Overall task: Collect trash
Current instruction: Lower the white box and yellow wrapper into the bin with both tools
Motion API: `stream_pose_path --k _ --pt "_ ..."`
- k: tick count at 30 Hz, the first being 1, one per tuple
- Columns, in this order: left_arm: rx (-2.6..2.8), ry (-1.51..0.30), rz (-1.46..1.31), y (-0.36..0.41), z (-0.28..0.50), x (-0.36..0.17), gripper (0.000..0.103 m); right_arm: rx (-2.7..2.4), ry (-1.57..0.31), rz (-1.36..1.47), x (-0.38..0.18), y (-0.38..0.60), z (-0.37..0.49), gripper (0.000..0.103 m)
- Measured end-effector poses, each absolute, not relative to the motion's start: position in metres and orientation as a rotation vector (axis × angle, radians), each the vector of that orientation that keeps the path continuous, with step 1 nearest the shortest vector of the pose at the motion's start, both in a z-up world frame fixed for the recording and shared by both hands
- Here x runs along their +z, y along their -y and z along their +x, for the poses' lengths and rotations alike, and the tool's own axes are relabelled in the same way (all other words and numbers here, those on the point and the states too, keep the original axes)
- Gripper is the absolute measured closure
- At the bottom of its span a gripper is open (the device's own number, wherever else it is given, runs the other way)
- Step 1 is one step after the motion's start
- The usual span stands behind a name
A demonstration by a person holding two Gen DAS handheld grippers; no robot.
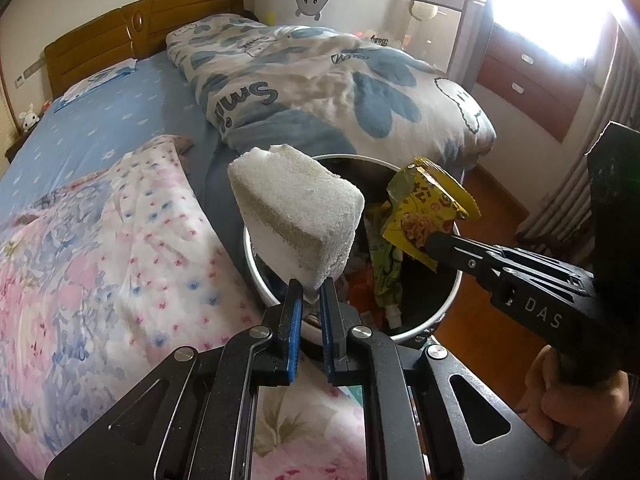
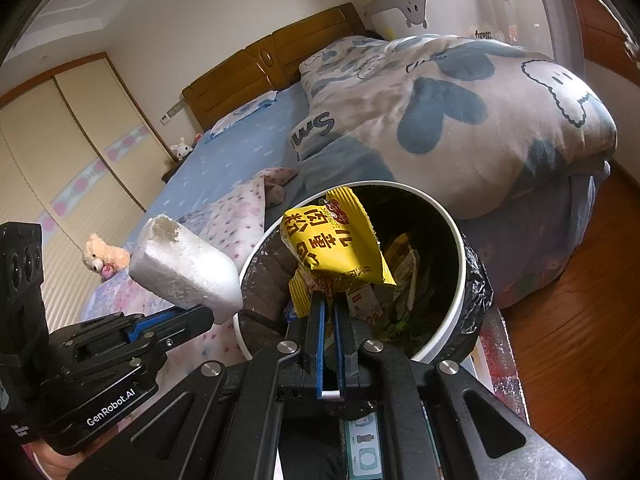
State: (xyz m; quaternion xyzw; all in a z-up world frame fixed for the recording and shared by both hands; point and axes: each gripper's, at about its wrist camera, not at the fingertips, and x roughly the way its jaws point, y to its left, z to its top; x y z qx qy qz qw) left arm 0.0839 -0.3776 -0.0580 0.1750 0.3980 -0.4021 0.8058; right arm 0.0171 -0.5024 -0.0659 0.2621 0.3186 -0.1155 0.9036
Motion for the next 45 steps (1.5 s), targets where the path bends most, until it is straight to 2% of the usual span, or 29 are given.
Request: stream_pose_path --k 45 --pt "-0.853 -0.883 0.400 0.402 0.100 -0.071 0.095 -0.231 -0.711 0.578 -0.080 0.522 0.034 0.099"
